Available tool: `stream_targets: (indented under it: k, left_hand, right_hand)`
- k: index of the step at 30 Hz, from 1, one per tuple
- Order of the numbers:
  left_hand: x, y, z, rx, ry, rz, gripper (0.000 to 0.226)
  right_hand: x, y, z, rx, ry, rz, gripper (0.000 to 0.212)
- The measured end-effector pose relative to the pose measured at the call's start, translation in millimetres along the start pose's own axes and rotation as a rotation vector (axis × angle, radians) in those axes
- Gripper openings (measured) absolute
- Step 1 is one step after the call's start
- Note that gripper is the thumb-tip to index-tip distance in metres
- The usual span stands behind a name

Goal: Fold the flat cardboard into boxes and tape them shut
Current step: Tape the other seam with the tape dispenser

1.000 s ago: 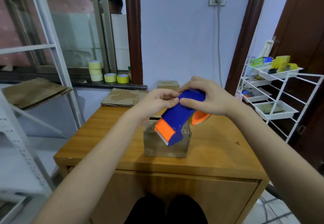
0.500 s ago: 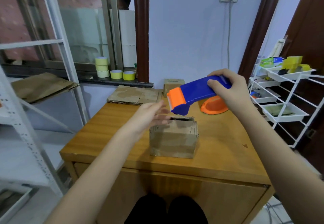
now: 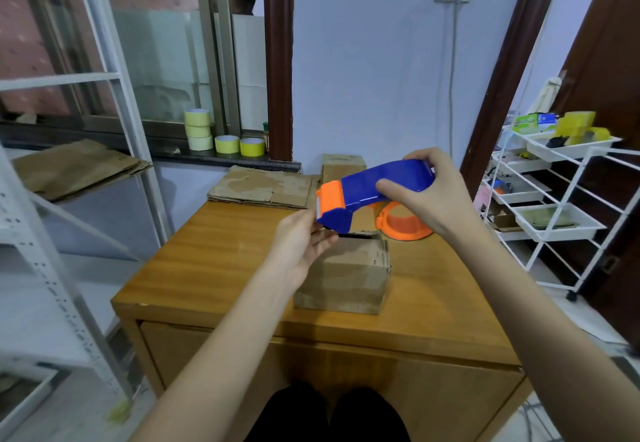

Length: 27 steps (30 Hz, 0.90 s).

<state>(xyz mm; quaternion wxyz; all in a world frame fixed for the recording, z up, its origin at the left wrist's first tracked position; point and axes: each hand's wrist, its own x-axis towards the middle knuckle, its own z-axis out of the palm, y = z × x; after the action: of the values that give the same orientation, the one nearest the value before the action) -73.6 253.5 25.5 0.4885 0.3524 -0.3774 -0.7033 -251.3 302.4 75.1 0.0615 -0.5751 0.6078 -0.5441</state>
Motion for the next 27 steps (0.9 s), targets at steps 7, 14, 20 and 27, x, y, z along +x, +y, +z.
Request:
stream_targets:
  k: [7,14,20,27]
  left_hand:
    - [0.2,5.9,-1.7,-0.002,0.087,0.035,0.009]
    - [-3.7,10.2,-8.6,0.017,0.012,-0.017,0.020]
    - [-6.2,8.7,-13.6,0.019,-0.009,-0.053,0.025]
    - [-7.4,12.6,-14.5,-0.001,0.016,-0.100,0.016]
  right_hand:
    - [-9.0,-5.6,-2.9,-0.267,-0.232,-0.191,0.068]
    - [-6.3,-8.3,-15.2,-0.475,-0.389,-0.381,0.072]
    - [0.5,-2.6,-13.9,-0.623,-0.384,-0.516,0.071]
    - [1.9,-1.1,-20.0,-0.571,-0.622,-0.576,0.069]
